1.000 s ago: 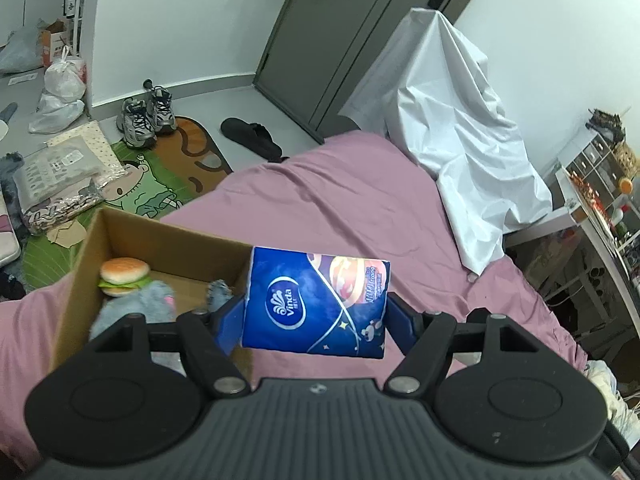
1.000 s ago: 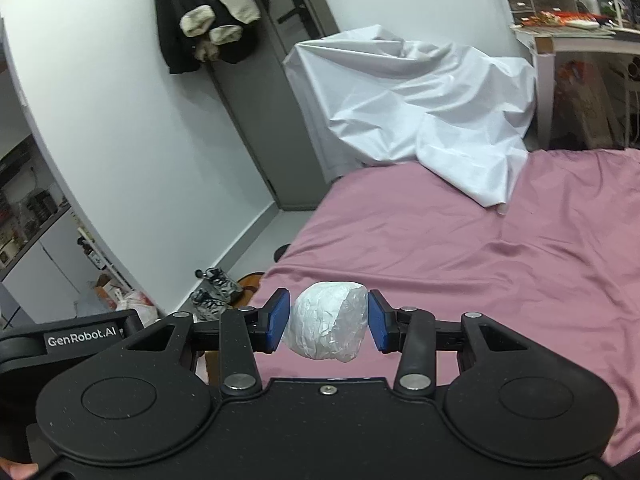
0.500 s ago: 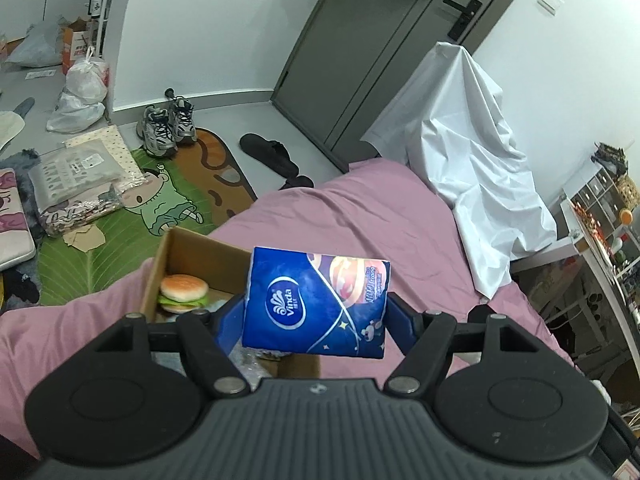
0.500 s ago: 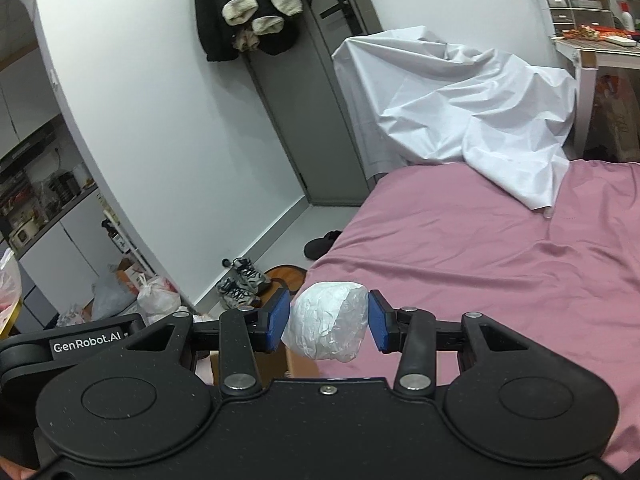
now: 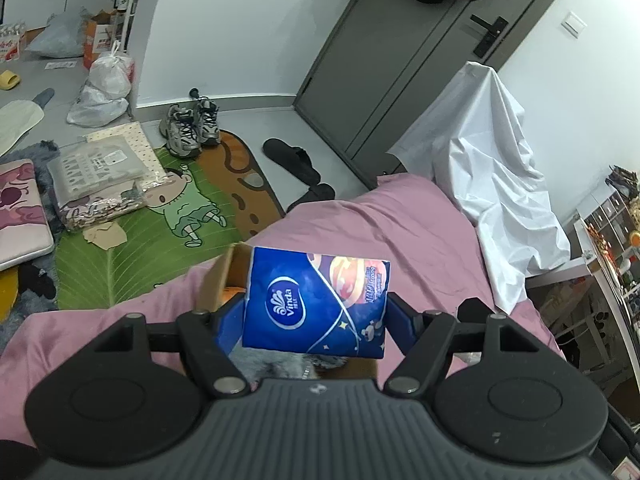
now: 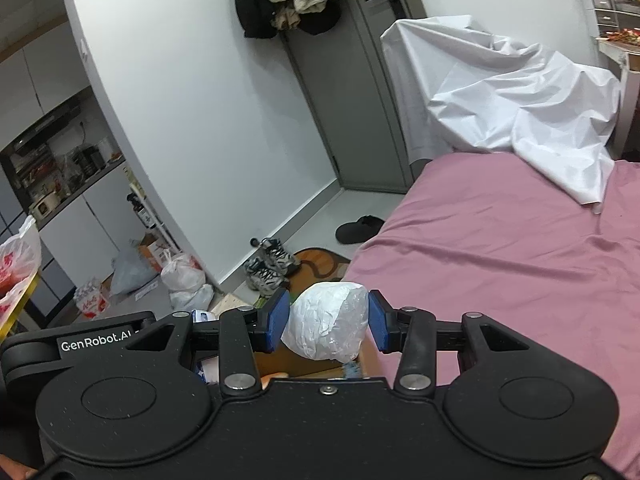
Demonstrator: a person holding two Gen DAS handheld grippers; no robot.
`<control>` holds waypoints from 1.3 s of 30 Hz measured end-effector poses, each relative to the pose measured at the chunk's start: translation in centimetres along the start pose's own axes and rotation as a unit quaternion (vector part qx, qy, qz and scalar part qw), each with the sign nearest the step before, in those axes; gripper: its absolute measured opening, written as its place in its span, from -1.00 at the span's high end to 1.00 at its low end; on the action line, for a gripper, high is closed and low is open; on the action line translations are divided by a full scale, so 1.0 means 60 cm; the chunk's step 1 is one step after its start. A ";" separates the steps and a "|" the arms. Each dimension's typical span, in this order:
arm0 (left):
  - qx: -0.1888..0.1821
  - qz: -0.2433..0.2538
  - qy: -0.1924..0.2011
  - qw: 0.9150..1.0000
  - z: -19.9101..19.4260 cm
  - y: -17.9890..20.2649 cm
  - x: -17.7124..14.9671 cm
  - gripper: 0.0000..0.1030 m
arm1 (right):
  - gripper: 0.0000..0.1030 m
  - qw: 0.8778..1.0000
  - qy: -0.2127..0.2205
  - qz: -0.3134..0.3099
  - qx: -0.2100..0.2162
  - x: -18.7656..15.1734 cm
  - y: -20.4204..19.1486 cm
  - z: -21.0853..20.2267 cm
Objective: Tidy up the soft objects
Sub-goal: 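Carry the white bundle with right gripper while left gripper carries tissue pack to box, then open right gripper releasing the bundle while left gripper releases the tissue pack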
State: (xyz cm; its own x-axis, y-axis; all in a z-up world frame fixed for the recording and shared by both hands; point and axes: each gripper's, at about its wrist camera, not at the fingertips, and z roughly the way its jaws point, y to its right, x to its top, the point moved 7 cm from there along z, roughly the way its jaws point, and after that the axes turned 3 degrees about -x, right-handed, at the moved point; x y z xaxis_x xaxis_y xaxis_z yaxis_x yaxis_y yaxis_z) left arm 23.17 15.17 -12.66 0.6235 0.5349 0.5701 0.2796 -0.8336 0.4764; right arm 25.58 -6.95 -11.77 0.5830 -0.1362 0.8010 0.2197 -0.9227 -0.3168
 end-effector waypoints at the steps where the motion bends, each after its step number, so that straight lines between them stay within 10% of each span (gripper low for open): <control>1: 0.001 -0.003 0.000 1.000 -0.001 -0.006 0.002 -0.39 | 0.18 1.000 -0.002 -0.001 0.002 -0.001 -0.004 0.003; 39: -0.006 -0.009 -0.049 0.999 0.076 -0.017 0.006 -0.39 | -0.17 0.996 -0.066 0.063 -0.024 -0.035 0.031 0.053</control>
State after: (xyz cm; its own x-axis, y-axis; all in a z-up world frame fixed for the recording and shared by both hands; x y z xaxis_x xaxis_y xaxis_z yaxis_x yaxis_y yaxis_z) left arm 26.42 15.59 -15.99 0.6868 0.5331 0.4941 0.2831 -0.8223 0.4936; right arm 27.23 -7.21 -15.66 0.7024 -0.2062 0.6813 0.1031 -0.9176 -0.3839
